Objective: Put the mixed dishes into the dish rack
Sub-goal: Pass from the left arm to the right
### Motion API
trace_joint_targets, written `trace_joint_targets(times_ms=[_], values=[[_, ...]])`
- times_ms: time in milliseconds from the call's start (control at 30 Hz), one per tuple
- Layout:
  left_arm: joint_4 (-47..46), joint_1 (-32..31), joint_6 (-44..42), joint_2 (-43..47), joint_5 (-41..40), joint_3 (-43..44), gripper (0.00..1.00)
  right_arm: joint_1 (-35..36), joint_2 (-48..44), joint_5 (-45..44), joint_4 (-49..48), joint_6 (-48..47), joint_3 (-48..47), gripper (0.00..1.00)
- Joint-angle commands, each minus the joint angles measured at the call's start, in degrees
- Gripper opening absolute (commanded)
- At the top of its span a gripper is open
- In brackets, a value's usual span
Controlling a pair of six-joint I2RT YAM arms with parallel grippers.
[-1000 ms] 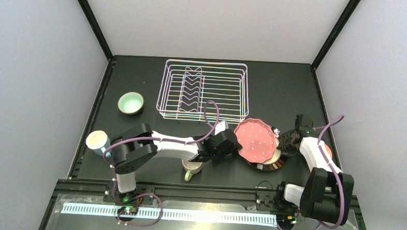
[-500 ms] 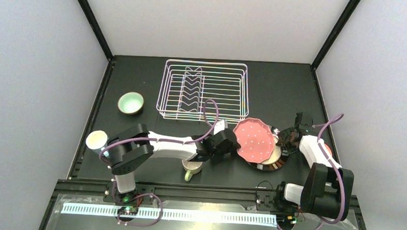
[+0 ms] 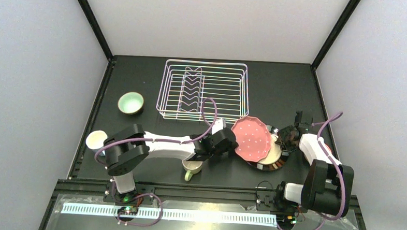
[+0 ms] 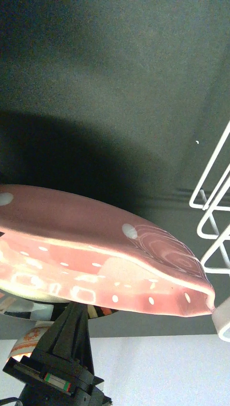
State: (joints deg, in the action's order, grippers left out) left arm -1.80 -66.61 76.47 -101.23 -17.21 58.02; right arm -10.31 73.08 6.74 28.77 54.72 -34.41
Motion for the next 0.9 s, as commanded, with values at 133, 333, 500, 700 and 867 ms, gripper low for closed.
trace_joint_targets(times_ms=[133,333,500,700,867], values=[[6.3,-1.0,-5.4,2.6,-4.8,1.7,0.01,-0.2,2.1,-5.1,1.8,-1.8,1.0,0.00],[8.4,-1.6,-7.7,4.1,-6.3,2.3,0.01,-0.1,2.0,-5.0,1.7,-2.2,0.8,0.00],[9.3,-2.2,-9.6,5.4,-7.0,2.6,0.01,-0.2,1.8,-4.8,1.6,-2.5,0.9,0.00],[10.0,-2.9,-10.9,6.2,-7.3,2.9,0.01,-0.2,1.7,-4.9,1.6,-2.6,1.1,0.00],[10.5,-3.7,-12.0,6.7,-7.3,3.3,0.01,-0.2,1.2,-5.0,1.5,-2.8,1.5,0.00]])
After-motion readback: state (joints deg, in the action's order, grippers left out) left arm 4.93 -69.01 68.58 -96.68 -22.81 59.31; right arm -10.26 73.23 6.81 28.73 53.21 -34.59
